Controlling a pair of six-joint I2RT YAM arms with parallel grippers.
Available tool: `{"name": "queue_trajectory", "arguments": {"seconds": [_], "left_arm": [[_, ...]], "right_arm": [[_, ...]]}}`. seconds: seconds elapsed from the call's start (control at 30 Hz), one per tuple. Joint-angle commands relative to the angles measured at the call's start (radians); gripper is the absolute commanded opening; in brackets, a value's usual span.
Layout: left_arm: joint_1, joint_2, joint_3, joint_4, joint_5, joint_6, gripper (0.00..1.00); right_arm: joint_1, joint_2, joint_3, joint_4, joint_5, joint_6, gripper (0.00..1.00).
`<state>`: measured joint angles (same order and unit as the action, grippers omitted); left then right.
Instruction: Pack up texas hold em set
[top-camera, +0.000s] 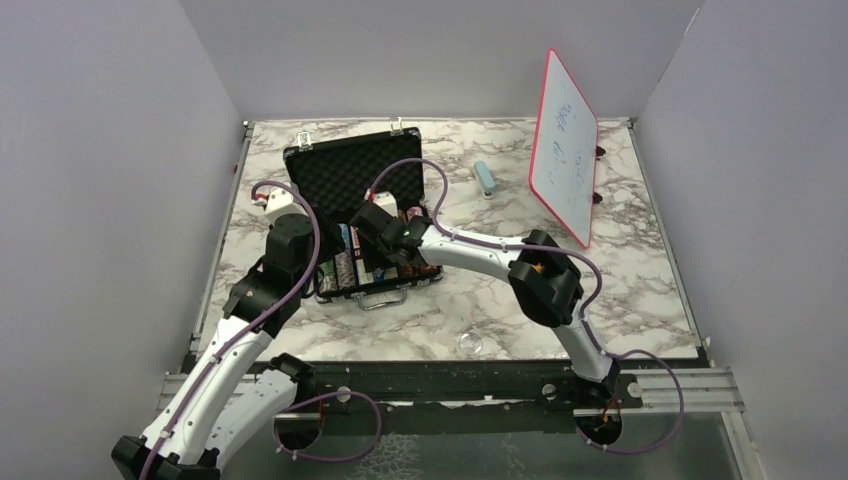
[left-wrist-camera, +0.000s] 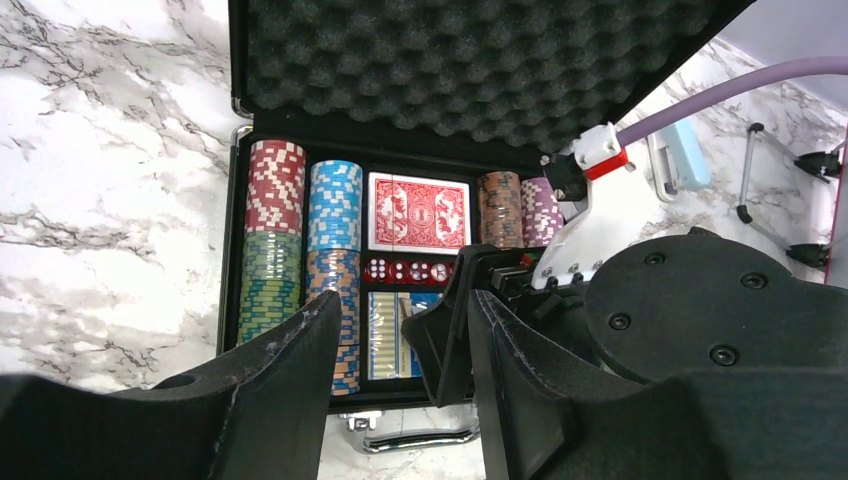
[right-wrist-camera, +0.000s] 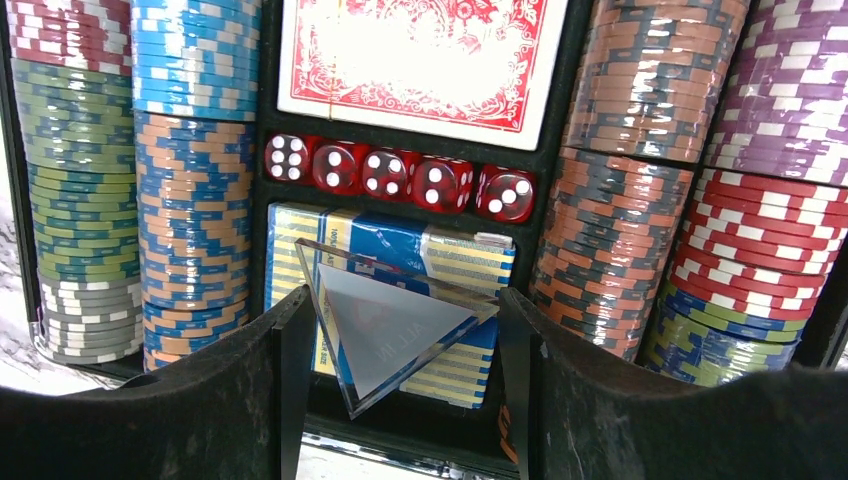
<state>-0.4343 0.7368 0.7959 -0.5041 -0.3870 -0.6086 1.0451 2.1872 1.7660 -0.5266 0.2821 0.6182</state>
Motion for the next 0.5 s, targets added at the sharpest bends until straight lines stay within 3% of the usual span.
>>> {"name": "queue_trajectory", "arguments": {"seconds": [0.0, 0.2, 0.3, 0.47], "left_arm": [[-0.006, -0.008, -0.013, 0.001, -0.015, -0.011, 0.53], [-0.006, 0.0, -0.012, 0.0, -0.004, -0.004, 0.53], [-0.006, 0.006, -0.008, 0.001, -0.001, -0.002, 0.53], [-0.006, 0.005, -0.003, 0.001, 0.003, 0.002, 0.53]], "right_arm": [[0.021, 0.007, 0.027, -0.043, 0.033, 0.015, 0.63], [0.022, -0.052, 0.004, -0.036, -0.095, -0.051, 0.77], [0.022, -0.089, -0.01, -0.037, -0.075, -0.07, 0.84], [0.022, -0.19, -0.066, -0.073, -0.005, -0.086, 0.85]]}}
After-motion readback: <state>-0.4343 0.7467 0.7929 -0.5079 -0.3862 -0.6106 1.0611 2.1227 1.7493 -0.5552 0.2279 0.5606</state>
